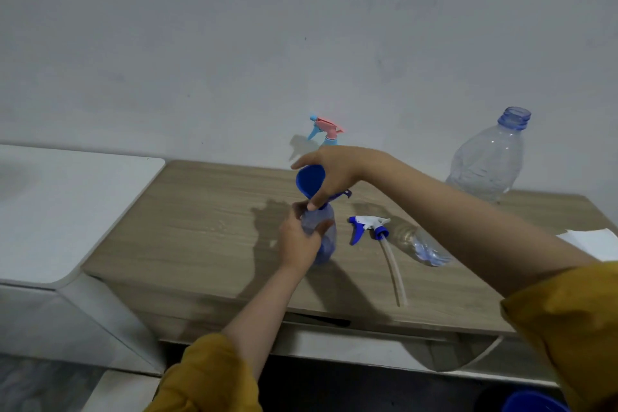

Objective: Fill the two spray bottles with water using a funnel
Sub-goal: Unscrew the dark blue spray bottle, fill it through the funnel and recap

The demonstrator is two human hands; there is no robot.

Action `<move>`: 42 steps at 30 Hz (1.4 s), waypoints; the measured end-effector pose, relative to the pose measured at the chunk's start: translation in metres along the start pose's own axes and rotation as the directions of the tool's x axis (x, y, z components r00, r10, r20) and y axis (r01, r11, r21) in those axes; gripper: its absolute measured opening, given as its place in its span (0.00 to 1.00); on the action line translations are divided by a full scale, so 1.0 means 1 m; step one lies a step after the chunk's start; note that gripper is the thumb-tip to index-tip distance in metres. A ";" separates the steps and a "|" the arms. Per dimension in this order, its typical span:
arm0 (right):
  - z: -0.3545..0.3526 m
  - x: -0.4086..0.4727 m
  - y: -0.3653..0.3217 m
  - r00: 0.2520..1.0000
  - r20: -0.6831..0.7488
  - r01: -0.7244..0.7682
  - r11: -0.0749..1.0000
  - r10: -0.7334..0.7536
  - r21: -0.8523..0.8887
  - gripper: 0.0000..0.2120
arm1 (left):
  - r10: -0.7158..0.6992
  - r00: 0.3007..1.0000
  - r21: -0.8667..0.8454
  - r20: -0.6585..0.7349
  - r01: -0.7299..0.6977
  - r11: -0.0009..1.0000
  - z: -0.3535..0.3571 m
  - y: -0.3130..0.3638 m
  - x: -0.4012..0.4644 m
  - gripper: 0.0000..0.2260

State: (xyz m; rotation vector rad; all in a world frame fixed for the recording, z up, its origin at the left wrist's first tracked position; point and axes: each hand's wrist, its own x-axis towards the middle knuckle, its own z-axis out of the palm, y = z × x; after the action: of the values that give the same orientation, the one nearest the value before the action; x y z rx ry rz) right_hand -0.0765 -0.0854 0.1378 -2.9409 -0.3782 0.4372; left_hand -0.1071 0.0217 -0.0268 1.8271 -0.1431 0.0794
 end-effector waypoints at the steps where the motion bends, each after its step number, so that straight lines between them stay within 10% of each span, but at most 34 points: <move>1: -0.002 0.001 -0.002 1.000 0.022 -0.013 1.000 0.014 -0.013 0.40 | -0.005 1.000 0.005 0.008 0.005 1.000 -0.001 0.000 0.000 0.20; 12: -0.020 -0.056 0.027 0.947 -0.292 -0.021 0.933 0.134 0.359 0.24 | 0.091 0.995 0.025 -0.043 -0.090 0.996 -0.005 -0.008 0.000 0.21; 27: 0.181 -0.073 0.046 0.540 -0.333 -0.053 0.426 0.773 0.903 0.27 | 0.163 0.986 0.043 -0.028 -0.162 0.986 -0.003 -0.013 0.004 0.23; 42: 0.269 -0.071 0.012 0.553 -0.460 -0.150 0.627 0.695 0.765 0.35 | 0.152 0.988 0.057 -0.019 -0.151 0.987 -0.002 -0.018 0.003 0.23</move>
State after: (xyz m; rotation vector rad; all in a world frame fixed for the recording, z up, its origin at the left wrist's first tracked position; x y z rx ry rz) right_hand -0.2207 -0.0875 -0.0998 -2.1649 0.5834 -0.5195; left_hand -0.1014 0.0278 -0.0432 1.8675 -0.2658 0.2128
